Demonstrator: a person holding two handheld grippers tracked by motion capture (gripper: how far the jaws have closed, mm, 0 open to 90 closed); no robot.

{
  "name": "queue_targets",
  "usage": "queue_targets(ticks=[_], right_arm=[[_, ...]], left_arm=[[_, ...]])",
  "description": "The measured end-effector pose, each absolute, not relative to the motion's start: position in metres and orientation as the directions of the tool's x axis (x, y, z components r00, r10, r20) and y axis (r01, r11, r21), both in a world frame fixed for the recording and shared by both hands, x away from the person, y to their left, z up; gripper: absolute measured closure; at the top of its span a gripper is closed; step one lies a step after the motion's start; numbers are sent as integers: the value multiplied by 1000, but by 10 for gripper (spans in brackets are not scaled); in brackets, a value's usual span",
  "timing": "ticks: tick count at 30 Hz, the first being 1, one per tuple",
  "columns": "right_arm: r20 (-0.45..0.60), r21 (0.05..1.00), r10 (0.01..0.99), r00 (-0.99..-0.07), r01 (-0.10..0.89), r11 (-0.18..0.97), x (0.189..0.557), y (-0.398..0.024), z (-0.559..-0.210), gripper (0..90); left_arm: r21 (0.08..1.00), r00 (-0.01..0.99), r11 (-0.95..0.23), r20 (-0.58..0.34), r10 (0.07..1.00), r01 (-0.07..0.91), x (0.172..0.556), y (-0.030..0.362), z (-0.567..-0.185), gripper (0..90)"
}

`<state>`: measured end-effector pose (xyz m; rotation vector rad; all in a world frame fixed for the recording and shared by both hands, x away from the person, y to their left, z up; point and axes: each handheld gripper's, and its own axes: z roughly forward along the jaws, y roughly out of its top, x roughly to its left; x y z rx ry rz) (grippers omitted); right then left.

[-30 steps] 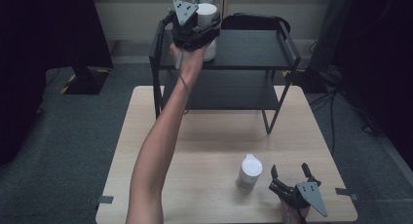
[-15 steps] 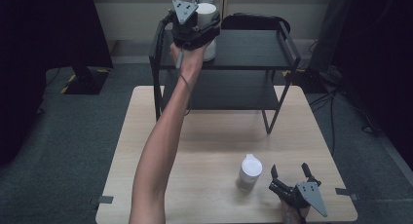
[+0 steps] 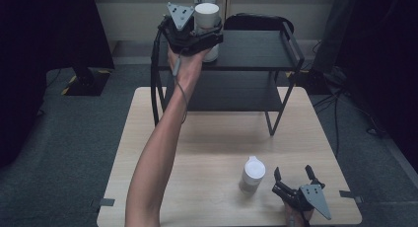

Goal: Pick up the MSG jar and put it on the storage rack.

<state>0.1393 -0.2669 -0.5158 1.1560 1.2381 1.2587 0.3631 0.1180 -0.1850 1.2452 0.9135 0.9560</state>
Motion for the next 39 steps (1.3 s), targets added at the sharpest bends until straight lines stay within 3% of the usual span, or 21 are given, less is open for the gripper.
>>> queue_targets(ticks=[16, 27, 39], right_arm=[[-9, 1000, 998, -57, -25, 7, 139, -267, -516, 0], [-11, 1000, 998, -56, -25, 9, 139, -266, -516, 0], [-11, 1000, 999, -52, -26, 10, 139, -266, -516, 0]], left_arm=[[991, 342, 70, -29, 939, -110, 328, 124, -193, 0], [986, 327, 71, -17, 945, -152, 281, 140, -211, 0], [988, 345, 90, -42, 938, -124, 228, 156, -284, 0]])
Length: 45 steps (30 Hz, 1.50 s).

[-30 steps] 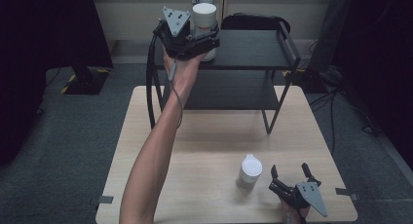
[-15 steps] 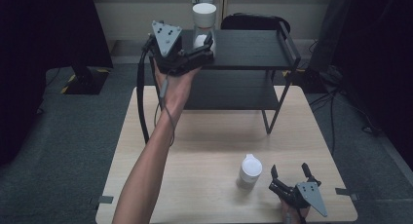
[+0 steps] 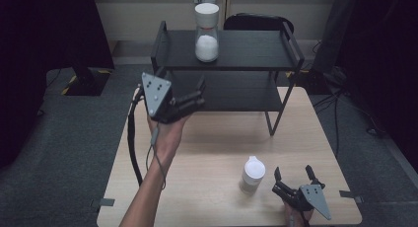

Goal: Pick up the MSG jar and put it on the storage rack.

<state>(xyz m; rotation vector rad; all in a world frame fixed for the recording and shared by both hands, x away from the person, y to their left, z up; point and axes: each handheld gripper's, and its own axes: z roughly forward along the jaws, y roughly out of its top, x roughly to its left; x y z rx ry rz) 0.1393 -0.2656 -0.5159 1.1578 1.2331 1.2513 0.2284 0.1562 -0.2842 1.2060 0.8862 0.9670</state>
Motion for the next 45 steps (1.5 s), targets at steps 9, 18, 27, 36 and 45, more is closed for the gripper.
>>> queue_targets(ticks=[9, 18, 27, 36, 45], right_arm=[[-11, 1000, 999, -48, -27, 10, 139, -265, -516, 0], [-11, 1000, 999, -47, -26, 9, 139, -265, -516, 0], [-11, 1000, 999, -45, -26, 10, 139, -264, -516, 0], [-11, 1000, 999, -45, -26, 10, 139, -264, -516, 0], [-12, 1000, 999, -44, -26, 11, 139, -264, -516, 0]], left_arm=[[991, 214, 30, -1, 977, -134, 188, 141, -366, 0], [995, 42, -5, 9, 999, -98, 161, 123, -451, 0], [998, 37, 62, -61, 997, -21, 163, 132, -491, 0], [997, 30, 82, -82, 996, -5, 157, 139, -510, 0], [1000, 15, -13, 13, 1000, -20, 157, 129, -517, 0]])
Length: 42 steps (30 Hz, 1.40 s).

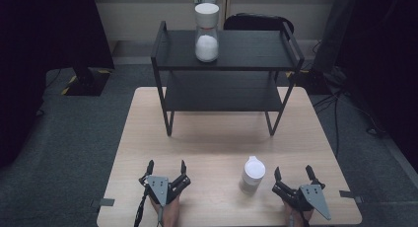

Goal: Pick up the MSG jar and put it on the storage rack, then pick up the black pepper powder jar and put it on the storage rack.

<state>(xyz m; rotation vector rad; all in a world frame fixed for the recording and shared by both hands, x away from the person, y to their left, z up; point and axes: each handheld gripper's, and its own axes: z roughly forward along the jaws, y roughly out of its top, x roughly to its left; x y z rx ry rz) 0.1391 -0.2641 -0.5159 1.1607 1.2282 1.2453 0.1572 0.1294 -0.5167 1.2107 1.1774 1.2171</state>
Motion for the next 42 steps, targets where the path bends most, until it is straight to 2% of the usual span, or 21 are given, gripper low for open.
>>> queue_targets(ticks=[4, 36, 42], right_arm=[[-11, 1000, 999, -40, -26, 10, 139, -263, -516, 0], [0, 1000, 999, -45, -24, -1, 139, -264, -516, 0], [35, 999, 996, -85, 8, -35, 142, -271, -507, 0]], left_arm=[[1000, -21, 12, -12, 1000, -27, 156, 126, -518, 0], [1000, -11, 0, 0, 1000, -18, 157, 126, -516, 0], [1000, -11, 0, 0, 1000, -18, 157, 126, -517, 0]])
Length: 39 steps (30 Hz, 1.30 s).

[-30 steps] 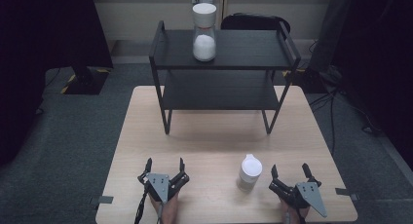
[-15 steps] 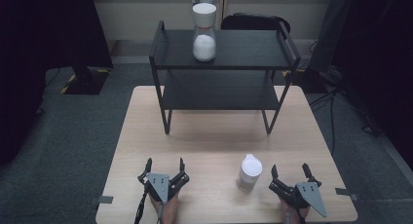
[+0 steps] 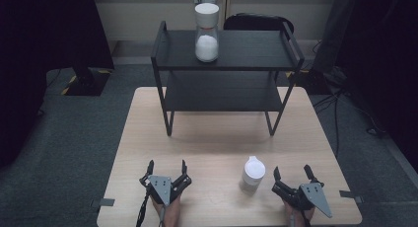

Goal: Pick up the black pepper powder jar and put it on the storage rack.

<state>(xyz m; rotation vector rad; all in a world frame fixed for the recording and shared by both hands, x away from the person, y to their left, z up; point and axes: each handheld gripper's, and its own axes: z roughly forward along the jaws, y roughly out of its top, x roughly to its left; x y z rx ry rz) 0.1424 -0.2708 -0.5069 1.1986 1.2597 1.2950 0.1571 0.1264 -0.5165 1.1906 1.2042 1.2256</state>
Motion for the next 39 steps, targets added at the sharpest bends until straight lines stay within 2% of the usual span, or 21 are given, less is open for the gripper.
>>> queue_targets(ticks=[4, 13, 19, 24, 31, 39], right_arm=[[87, 996, 988, -126, 0, -88, 144, -277, -495, 0], [115, 990, 963, -246, -54, -132, 151, -273, -455, 0], [59, 994, 944, -326, -64, -84, 150, -253, -438, 0], [0, 999, 940, -342, -50, -18, 144, -229, -448, 7], [4, 1000, 942, -335, 3, -3, 140, -215, -468, 28], [-10, 1000, 955, -297, 13, 14, 133, -208, -488, 114]], left_arm=[[1000, -11, 0, -1, 1000, -18, 157, 126, -516, 0], [1000, -11, 0, -1, 1000, -18, 157, 126, -516, 0], [1000, -13, 0, -1, 1000, -17, 157, 126, -516, 0], [1000, -14, 0, -1, 1000, -18, 157, 126, -516, 0], [1000, -14, 0, -1, 1000, -18, 157, 126, -516, 0], [1000, -14, 0, 0, 1000, -17, 157, 126, -516, 0]])
